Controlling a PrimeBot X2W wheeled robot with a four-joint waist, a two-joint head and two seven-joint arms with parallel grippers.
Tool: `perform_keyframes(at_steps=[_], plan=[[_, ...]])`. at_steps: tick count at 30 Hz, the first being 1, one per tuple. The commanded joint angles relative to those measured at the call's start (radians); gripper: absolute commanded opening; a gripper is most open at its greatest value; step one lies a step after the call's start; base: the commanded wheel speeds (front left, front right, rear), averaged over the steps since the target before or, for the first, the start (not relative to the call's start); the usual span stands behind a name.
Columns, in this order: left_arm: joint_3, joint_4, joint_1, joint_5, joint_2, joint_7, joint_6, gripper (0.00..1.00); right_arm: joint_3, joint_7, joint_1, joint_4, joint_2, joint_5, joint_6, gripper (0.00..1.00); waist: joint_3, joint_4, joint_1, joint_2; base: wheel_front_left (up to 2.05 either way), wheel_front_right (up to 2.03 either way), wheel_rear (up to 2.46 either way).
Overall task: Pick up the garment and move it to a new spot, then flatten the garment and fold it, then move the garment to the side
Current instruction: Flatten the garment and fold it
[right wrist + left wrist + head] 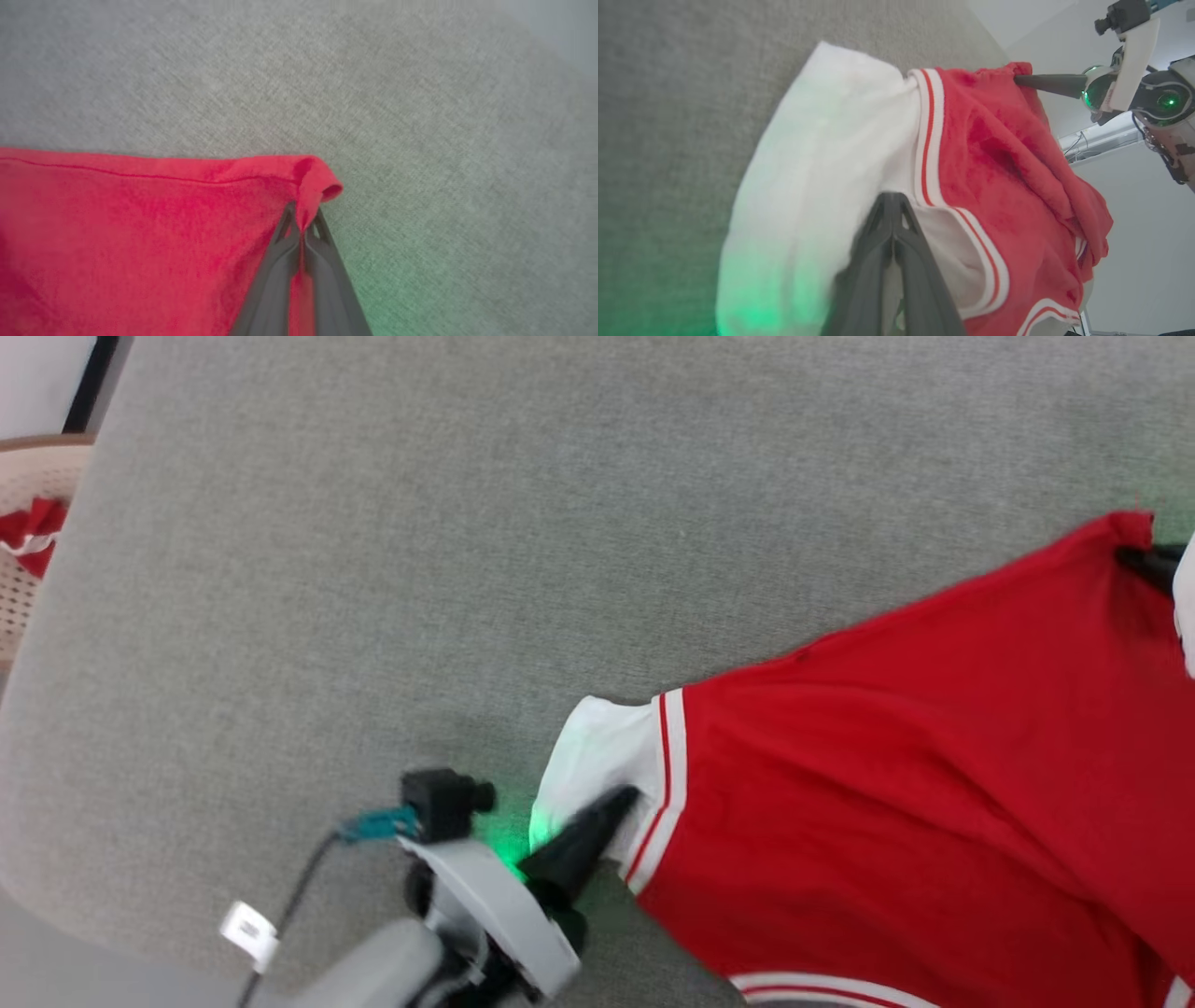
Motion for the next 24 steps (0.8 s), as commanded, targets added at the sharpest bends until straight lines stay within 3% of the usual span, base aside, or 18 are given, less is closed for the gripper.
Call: perform_keyframes(at_steps=[1, 7, 14, 18, 24], plan=[[0.032, 0.038, -0.025, -0.014, 0.047, 0.000, 0.008, 0.00, 0.000, -0.025, -0.024, 0.016, 0.003, 0.002, -0.002, 0.00, -0.017, -0.021, 0.0000, 0.0000, 0.00, 0.00, 0.00], [0.089, -0.016, -0.133, -0.046, 0.076, -0.001, -0.002, 0.00, -0.047, -0.143, -0.108, 0.109, 0.035, 0.027, -0.002, 0.00, -0.022, -0.068, 0.0000, 0.0000, 0.00, 0.00, 0.00], [0.159, 0.010, -0.441, -0.108, 0.068, 0.115, -0.004, 0.00, -0.145, -0.218, -0.280, 0.215, 0.062, 0.022, -0.002, 0.00, 0.022, -0.114, 0.0000, 0.0000, 0.00, 0.00, 0.00], [0.207, 0.112, -0.678, -0.114, 0.043, 0.159, 0.000, 0.00, -0.202, -0.295, -0.415, 0.284, 0.099, -0.025, -0.002, 0.00, 0.058, -0.145, 0.0000, 0.0000, 0.00, 0.00, 0.00], [0.257, 0.351, -1.034, -0.038, 0.012, 0.131, 0.063, 0.00, -0.284, -0.446, -0.617, 0.399, 0.180, -0.095, -0.002, 0.00, 0.106, -0.197, 0.0000, 0.0000, 0.00, 0.00, 0.00]])
